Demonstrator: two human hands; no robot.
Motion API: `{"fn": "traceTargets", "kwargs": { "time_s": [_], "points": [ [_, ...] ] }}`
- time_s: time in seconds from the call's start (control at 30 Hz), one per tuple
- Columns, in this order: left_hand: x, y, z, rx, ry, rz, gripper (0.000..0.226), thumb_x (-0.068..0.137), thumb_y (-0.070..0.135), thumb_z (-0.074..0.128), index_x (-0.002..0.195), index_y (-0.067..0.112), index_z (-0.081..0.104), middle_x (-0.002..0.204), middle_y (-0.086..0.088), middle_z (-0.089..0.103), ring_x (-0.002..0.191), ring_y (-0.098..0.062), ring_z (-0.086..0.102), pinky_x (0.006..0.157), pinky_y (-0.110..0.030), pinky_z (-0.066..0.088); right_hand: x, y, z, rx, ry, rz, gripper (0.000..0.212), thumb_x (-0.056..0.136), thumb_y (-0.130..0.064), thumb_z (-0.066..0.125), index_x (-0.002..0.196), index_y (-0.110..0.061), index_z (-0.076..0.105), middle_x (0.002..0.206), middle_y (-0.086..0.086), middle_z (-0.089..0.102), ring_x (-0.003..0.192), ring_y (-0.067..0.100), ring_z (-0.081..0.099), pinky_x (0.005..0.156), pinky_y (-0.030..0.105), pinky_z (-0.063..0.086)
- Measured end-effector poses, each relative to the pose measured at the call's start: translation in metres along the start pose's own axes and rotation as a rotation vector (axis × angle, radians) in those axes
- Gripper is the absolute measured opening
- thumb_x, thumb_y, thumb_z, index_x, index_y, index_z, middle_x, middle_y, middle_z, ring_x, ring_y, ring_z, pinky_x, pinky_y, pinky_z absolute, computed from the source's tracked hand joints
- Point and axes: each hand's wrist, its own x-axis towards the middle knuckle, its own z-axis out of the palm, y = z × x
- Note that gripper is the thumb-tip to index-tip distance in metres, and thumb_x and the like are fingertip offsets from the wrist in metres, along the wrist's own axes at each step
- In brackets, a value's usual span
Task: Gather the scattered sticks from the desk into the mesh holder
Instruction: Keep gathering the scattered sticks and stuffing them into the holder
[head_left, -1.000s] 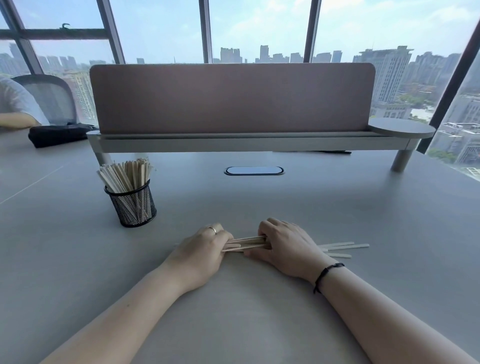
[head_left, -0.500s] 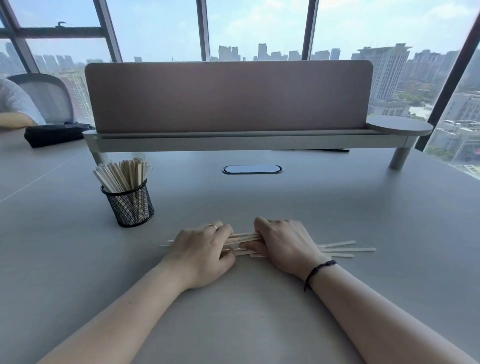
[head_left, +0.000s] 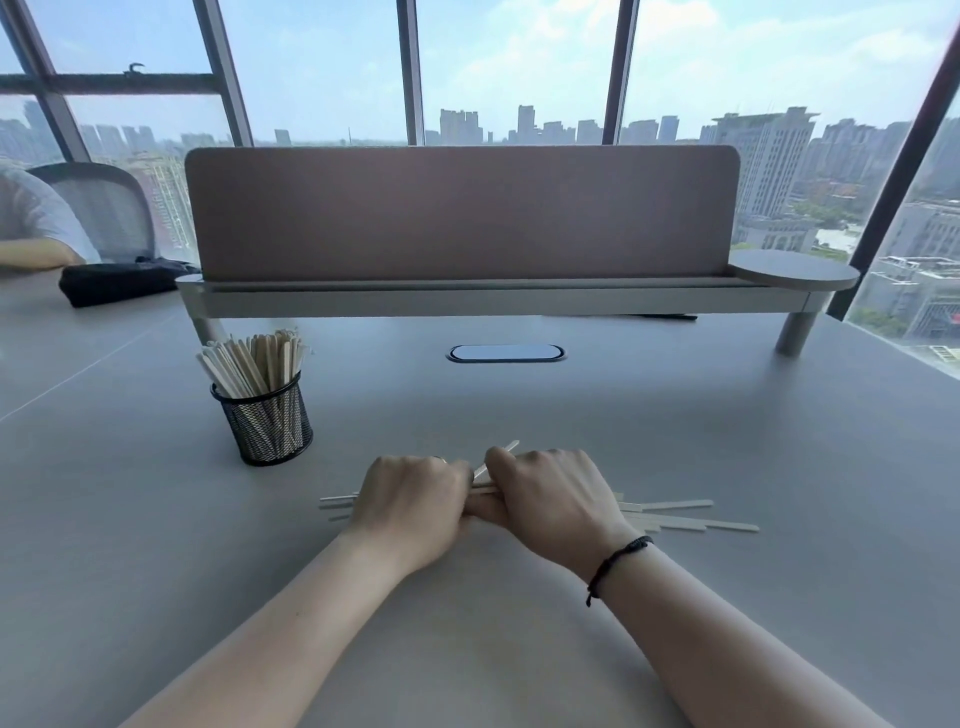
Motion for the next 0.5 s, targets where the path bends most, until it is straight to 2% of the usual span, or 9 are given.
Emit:
{"fn": "traceTargets", "kwargs": {
  "time_s": [0.07, 0.17, 0.23, 0.3, 0.33, 0.4, 0.5],
  "points": [
    [-0.001, -0.007, -0.004, 0.006, -0.003, -0.062, 0.024, 0.088, 0.044, 0.055, 0.086, 0.021, 0.062, 0.080, -0.008, 0.071, 0.078, -0.036, 0.069, 0.056, -0.032, 0.030, -0.001, 0.007, -0.002, -0.014, 0.024, 0.017, 0.067, 0.079, -0.086, 0.036, 0.082, -0.020, 0.043, 0.057, 0.005, 0.059, 0.054, 0.038, 0.058, 0.043, 0.033, 0.029],
    [-0.003, -0.024, -0.011, -0.050, 0.049, -0.150, 0.034, 0.093, 0.049, 0.052, 0.076, 0.020, 0.054, 0.077, -0.009, 0.069, 0.075, -0.037, 0.067, 0.051, -0.032, 0.026, -0.003, 0.019, -0.010, 0.014, 0.030, 0.158, 0.075, 0.070, -0.094, 0.033, 0.090, -0.023, 0.049, 0.066, 0.002, 0.066, 0.063, 0.035, 0.062, 0.052, 0.035, 0.046],
    [-0.004, -0.037, -0.011, -0.126, 0.063, -0.233, 0.035, 0.093, 0.045, 0.051, 0.069, 0.021, 0.043, 0.070, -0.006, 0.065, 0.072, -0.036, 0.064, 0.052, -0.033, 0.028, -0.003, 0.025, -0.014, 0.054, 0.084, 0.267, 0.067, 0.073, -0.089, 0.041, 0.083, -0.024, 0.050, 0.065, -0.002, 0.065, 0.061, 0.030, 0.061, 0.054, 0.033, 0.048],
    [-0.005, -0.046, -0.009, -0.242, 0.172, -0.270, 0.042, 0.090, 0.043, 0.049, 0.060, 0.019, 0.033, 0.049, -0.001, 0.045, 0.057, -0.036, 0.054, 0.050, -0.032, 0.028, -0.001, 0.027, -0.020, 0.159, 0.139, 0.385, 0.060, 0.083, -0.073, 0.053, 0.069, -0.016, 0.044, 0.053, -0.001, 0.053, 0.054, 0.028, 0.051, 0.053, 0.032, 0.044],
    [-0.006, -0.046, -0.012, -0.338, 0.228, -0.292, 0.047, 0.090, 0.044, 0.048, 0.056, 0.019, 0.028, 0.044, 0.001, 0.033, 0.051, -0.035, 0.045, 0.047, -0.032, 0.026, 0.001, 0.028, -0.023, 0.256, 0.191, 0.438, 0.061, 0.088, -0.064, 0.055, 0.063, -0.012, 0.036, 0.048, 0.001, 0.041, 0.050, 0.026, 0.040, 0.050, 0.032, 0.037],
    [-0.006, -0.045, -0.016, -0.633, 0.314, -0.358, 0.059, 0.095, 0.051, 0.051, 0.054, 0.019, 0.022, 0.044, 0.003, 0.019, 0.046, -0.025, 0.028, 0.045, -0.033, 0.021, 0.009, 0.026, -0.035, 0.598, 0.326, 0.544, 0.063, 0.095, -0.053, 0.052, 0.059, -0.008, 0.025, 0.053, 0.008, 0.024, 0.051, 0.021, 0.022, 0.049, 0.033, 0.021],
    [-0.001, -0.033, -0.023, -1.289, 0.371, -0.496, 0.060, 0.089, 0.058, 0.057, 0.054, 0.025, 0.022, 0.049, 0.006, 0.019, 0.045, -0.016, 0.017, 0.045, -0.027, 0.015, 0.018, 0.020, -0.051, 1.249, 0.517, 0.661, 0.066, 0.101, -0.048, 0.043, 0.058, -0.005, 0.018, 0.058, 0.014, 0.014, 0.051, 0.023, 0.013, 0.050, 0.035, 0.013]
  ]
}}
